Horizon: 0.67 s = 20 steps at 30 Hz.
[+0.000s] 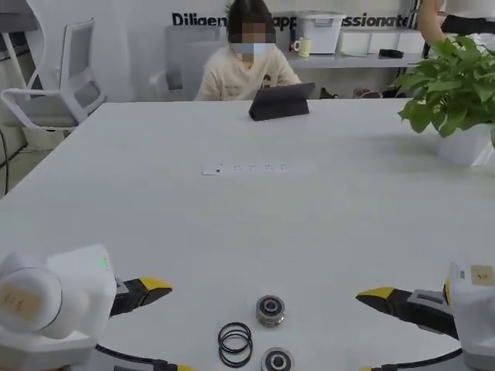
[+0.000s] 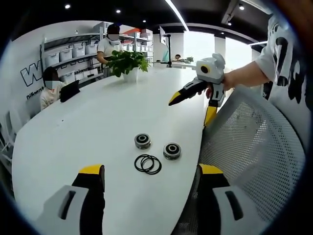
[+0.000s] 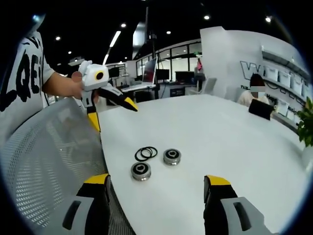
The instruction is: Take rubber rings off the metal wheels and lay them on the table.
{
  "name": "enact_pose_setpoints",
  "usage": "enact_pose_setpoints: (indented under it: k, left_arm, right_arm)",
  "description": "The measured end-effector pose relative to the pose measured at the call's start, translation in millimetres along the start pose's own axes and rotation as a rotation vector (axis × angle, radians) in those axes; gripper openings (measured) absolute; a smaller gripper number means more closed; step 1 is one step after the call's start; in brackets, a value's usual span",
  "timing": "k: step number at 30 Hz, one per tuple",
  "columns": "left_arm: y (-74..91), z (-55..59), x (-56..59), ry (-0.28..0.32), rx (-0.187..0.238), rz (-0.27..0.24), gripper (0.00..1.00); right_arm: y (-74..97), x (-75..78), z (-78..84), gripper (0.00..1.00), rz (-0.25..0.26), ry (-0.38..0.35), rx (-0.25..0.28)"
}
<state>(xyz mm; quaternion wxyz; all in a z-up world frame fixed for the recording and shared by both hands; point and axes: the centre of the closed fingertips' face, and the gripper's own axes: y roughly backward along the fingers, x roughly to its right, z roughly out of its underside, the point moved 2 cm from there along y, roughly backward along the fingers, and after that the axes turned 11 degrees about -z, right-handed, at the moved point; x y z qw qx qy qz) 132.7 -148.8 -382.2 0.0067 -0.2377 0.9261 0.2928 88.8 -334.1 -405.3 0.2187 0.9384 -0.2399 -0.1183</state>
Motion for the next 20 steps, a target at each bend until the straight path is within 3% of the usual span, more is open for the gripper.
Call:
enact_pose_setpoints:
  k: [20]
  left_arm:
    - [5.7, 6.2, -0.6, -0.01, -0.013, -0.011, 0.75]
  right_arm:
    - [2.4, -4.1, 3.1, 0.78, 0.001, 0.022, -0.021]
